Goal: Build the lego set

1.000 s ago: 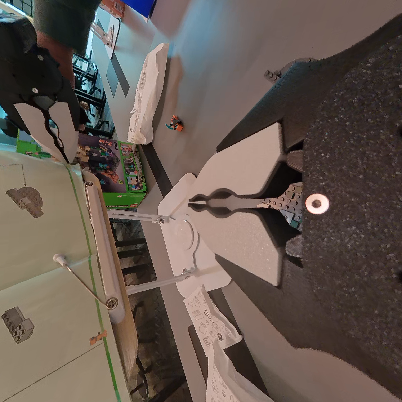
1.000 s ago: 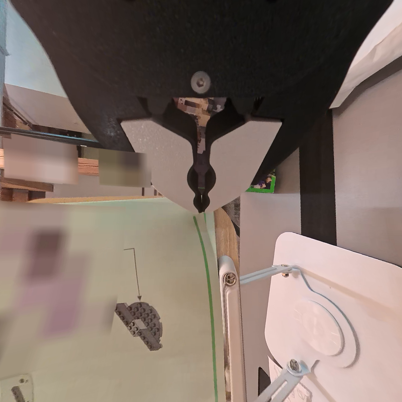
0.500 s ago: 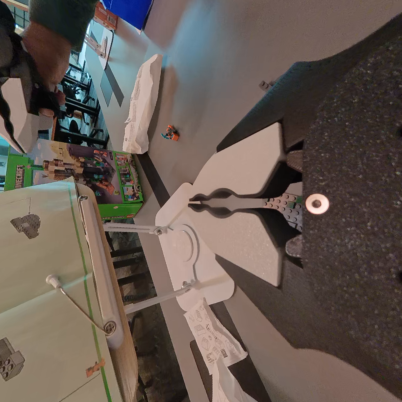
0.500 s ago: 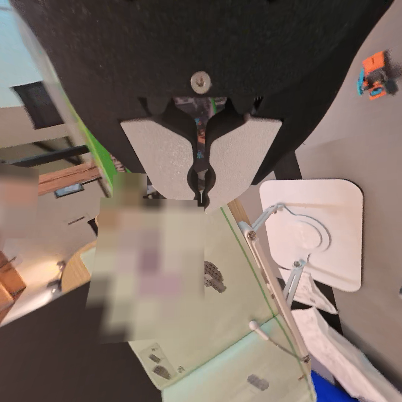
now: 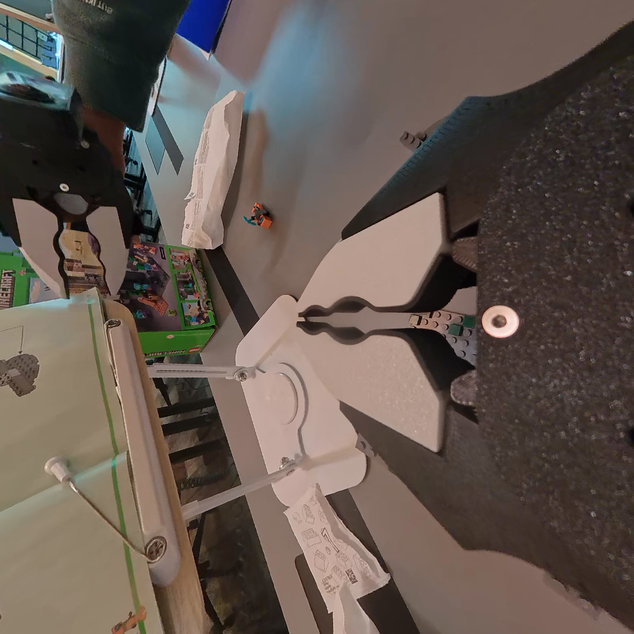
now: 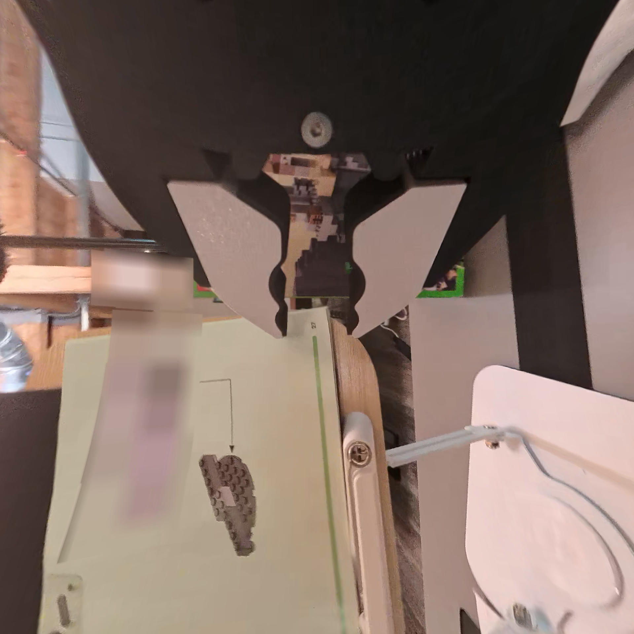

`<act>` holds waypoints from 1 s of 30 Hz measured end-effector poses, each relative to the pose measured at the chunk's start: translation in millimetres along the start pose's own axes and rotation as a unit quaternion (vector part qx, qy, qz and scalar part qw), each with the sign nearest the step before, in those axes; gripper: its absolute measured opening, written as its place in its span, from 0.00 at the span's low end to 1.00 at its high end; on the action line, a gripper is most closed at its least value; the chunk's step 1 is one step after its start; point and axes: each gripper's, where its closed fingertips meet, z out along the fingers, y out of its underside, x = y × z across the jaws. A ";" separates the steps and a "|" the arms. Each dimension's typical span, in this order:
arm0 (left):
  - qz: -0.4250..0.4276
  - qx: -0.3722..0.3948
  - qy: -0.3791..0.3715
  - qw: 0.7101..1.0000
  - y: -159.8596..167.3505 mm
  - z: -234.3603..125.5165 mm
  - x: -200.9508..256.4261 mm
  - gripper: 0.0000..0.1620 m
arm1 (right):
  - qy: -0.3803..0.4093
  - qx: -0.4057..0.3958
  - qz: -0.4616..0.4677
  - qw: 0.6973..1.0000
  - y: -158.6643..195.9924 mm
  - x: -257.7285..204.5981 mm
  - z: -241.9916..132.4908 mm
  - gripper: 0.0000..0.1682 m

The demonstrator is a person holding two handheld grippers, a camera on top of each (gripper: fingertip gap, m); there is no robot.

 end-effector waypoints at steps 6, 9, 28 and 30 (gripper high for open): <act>-0.005 0.000 0.004 1.000 1.6 -0.8 -1.9 0.01 | -0.008 -0.001 -0.046 0.999 -3.7 5.9 1.5 0.15; -0.005 -0.002 0.008 1.000 2.2 -0.5 -1.1 0.01 | -0.035 0.004 -0.042 0.998 -5.3 6.5 -1.6 0.14; 0.005 -0.012 0.041 0.999 5.7 2.4 12.4 0.02 | -0.207 -0.025 -0.004 0.978 -1.2 4.3 -0.1 0.15; 0.007 -0.013 0.045 0.999 6.3 2.7 13.5 0.03 | -0.215 -0.029 0.002 0.976 0.8 5.6 0.9 0.15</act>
